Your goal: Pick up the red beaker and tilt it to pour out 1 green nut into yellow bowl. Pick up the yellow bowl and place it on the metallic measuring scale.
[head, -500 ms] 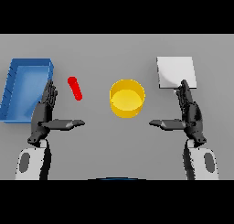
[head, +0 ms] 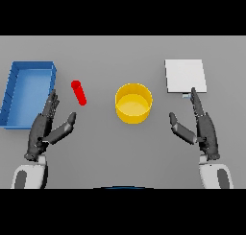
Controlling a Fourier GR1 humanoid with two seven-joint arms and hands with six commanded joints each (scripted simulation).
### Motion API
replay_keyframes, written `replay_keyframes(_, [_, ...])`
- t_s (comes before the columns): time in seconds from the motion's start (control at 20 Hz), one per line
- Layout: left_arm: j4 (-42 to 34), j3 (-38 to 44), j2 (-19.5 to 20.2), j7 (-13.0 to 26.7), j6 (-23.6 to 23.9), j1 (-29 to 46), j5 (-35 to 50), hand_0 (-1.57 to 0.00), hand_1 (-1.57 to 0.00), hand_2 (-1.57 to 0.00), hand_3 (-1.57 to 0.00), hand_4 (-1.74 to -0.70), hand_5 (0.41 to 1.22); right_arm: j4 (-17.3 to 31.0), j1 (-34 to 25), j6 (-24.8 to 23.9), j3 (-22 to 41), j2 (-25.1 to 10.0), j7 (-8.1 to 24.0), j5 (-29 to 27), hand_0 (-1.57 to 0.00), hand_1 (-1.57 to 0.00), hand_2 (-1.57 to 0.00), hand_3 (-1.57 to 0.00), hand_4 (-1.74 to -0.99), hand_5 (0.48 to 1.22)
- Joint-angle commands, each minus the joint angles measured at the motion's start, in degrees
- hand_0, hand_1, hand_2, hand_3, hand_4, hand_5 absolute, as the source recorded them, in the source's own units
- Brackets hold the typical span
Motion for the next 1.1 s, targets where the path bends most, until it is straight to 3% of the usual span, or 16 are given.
replay_keyframes(0.0, [-0.5,-0.6,0.0,0.8,0.1,0.7,-0.7,0.0,0.0,0.0,0.0,-1.22,0.658,-1.0,0.3,-0.3,0.5,-0.1,0.8,0.9,0.0,0.0,0.0,0.0,-1.235,0.678])
replay_keyframes(0.2, [-0.8,-1.5,0.5,3.0,-0.4,-0.1,-1.7,0.0,0.0,0.0,0.0,-1.24,0.668,-1.8,0.5,0.3,1.1,0.0,1.1,1.0,0.0,0.0,0.0,0.0,-1.25,0.681])
replay_keyframes(0.55, [10.5,0.0,-0.4,3.0,-0.4,-9.5,-2.2,0.0,0.0,0.0,0.0,-1.38,0.738,-2.5,1.3,2.0,0.8,0.8,-0.1,-2.1,0.0,0.0,0.0,0.0,-1.304,0.678])
replay_keyframes(1.05, [29.0,4.8,-0.8,0.0,0.6,-22.2,-1.9,0.0,0.0,0.0,0.0,-1.33,0.714,-2.0,0.6,1.7,0.0,1.0,2.3,-2.8,0.0,0.0,0.0,0.0,-1.338,0.688])
